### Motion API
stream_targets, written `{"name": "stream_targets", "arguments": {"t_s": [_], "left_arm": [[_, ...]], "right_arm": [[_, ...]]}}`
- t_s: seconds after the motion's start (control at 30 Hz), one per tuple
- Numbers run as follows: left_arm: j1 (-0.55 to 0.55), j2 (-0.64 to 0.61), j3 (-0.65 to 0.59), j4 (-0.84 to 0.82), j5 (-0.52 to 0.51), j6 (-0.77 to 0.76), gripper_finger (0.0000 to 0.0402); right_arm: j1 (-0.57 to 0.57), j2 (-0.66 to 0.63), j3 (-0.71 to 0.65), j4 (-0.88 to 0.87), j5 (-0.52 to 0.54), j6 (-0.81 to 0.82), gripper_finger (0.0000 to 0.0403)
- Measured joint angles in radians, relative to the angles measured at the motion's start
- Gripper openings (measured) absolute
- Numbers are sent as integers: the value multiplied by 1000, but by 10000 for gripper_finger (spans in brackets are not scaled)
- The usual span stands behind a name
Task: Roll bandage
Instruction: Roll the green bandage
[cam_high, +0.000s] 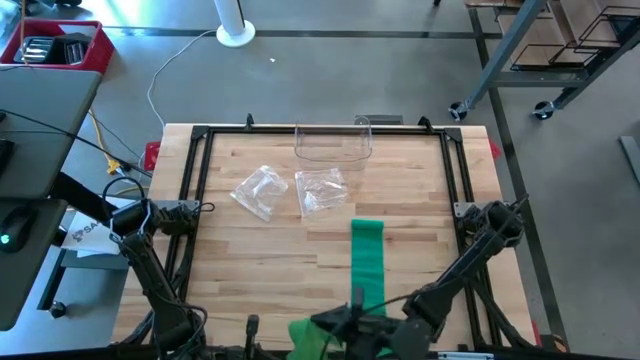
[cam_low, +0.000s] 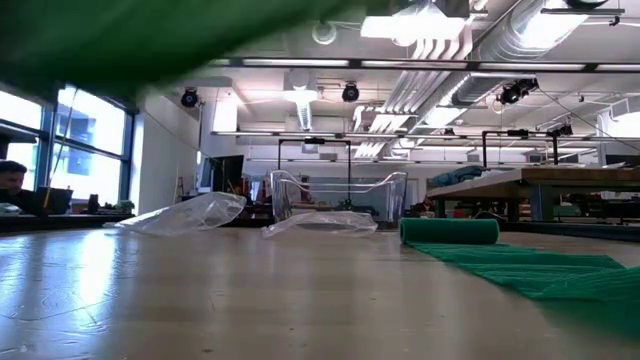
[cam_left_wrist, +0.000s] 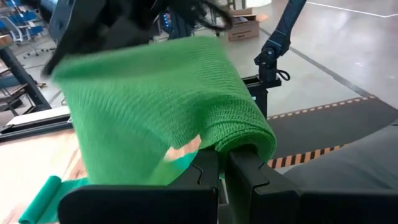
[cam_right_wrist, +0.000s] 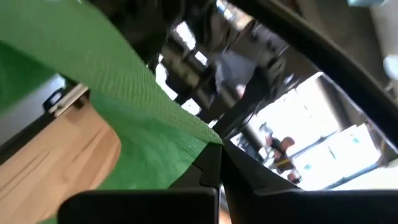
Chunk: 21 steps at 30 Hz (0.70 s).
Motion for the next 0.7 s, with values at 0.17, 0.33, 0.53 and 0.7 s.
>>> {"name": "stream_targets", "arguments": {"t_s": [0.17,0.33,0.53,0.7], "left_arm": [[-15,0,0,-3,-49,23,1],[-30,0,0,-45,-134,-11,1],[-17,0,0,-89,-145,-84,1],[12,0,1,-103,-60,-120,1]], "right_arm": [[-4,0,0,-84,40,111,0],[26,-1,0,-35,121,39,0],[66,-2,0,141,44,-169,0],[48,-2,0,193,-36,-234,0]]}}
